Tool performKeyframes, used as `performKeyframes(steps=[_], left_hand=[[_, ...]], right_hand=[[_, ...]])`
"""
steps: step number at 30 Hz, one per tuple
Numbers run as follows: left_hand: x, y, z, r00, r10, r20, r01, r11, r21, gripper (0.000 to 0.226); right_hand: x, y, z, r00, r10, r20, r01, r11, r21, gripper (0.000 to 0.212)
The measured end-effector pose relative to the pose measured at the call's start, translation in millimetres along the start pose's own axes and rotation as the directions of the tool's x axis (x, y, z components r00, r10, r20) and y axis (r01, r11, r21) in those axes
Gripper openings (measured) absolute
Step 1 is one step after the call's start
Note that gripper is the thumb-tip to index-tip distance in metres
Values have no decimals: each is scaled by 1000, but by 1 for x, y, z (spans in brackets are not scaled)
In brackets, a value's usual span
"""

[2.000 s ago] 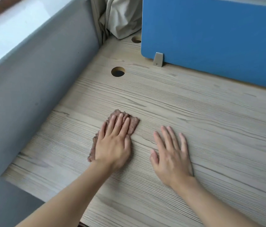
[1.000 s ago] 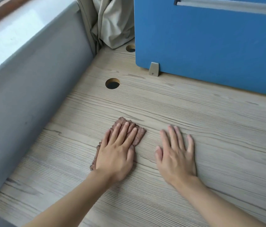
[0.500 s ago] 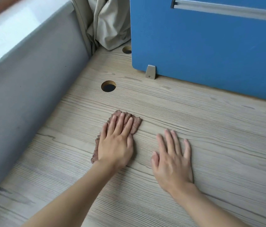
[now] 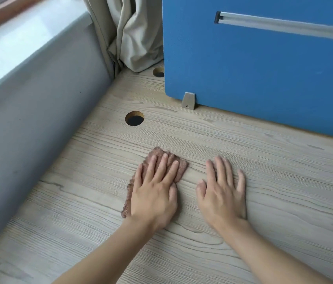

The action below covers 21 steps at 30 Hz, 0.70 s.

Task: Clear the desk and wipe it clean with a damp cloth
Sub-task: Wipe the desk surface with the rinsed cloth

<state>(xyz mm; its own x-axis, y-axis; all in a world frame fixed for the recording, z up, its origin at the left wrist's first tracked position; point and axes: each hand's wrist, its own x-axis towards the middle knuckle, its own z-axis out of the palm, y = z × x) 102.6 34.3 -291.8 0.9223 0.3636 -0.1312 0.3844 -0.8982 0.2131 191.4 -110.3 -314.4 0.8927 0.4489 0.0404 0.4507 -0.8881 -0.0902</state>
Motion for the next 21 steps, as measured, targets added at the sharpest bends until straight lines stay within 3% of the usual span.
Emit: performKeyframes(steps=[3, 8, 13, 18, 21], left_hand=[[9, -12, 1, 997, 71, 3, -71, 997, 24, 64], [38, -9, -3, 998, -53, -31, 53, 999, 8, 68], [25, 3, 4, 989, 147, 21, -147, 989, 16, 64], [56, 4, -1, 999, -45, -21, 45, 999, 10, 69], [47, 16, 1, 997, 77, 17, -77, 997, 15, 69]], right_hand=[[0, 0, -2, 1000, -1, 7, 1, 1000, -19, 65], [0, 1, -1, 1000, -16, 24, 17, 999, -37, 65], [1, 0, -3, 999, -9, 41, 10, 999, -33, 65], [1, 1, -4, 999, -17, 28, 18, 999, -32, 65], [0, 0, -4, 1000, -2, 28, 2, 1000, -12, 65]])
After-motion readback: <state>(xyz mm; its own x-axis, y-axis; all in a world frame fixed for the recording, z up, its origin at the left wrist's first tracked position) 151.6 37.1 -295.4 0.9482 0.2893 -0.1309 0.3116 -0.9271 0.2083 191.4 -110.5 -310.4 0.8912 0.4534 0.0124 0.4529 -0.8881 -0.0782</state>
